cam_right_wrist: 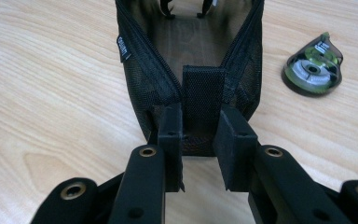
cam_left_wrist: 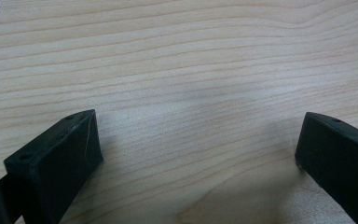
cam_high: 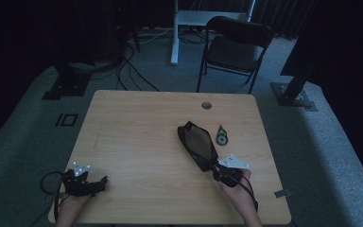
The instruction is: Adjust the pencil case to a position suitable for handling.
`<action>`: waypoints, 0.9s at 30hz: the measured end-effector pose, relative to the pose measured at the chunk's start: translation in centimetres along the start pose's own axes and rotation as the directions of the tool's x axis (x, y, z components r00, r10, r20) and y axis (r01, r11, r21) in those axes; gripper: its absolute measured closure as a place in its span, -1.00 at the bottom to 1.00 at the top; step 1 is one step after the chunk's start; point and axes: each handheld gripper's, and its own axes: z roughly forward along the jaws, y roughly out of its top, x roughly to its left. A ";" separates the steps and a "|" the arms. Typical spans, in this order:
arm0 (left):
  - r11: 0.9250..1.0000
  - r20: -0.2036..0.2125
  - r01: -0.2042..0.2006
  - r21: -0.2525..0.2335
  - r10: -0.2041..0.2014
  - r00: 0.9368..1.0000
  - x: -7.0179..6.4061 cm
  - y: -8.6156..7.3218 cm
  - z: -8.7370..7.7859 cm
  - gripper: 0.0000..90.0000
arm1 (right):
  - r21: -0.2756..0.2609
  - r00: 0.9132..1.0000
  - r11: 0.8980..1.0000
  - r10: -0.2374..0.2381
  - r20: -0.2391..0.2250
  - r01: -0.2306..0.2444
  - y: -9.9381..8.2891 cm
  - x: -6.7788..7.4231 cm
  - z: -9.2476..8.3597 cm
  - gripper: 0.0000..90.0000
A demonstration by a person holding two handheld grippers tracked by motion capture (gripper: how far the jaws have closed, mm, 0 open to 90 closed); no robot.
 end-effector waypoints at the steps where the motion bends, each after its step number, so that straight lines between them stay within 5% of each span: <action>1: 1.000 0.000 0.000 0.000 0.000 1.000 0.0 0.0 0.0 -0.99 | -0.001 1.000 1.000 0.002 0.004 -0.002 -0.1 0.0 -0.2 0.62; 27: 1.000 -0.001 0.000 0.001 0.000 1.000 0.0 0.0 0.0 -0.99 | -0.009 0.999 0.999 0.036 0.018 -0.036 -3.3 1.4 -3.7 0.62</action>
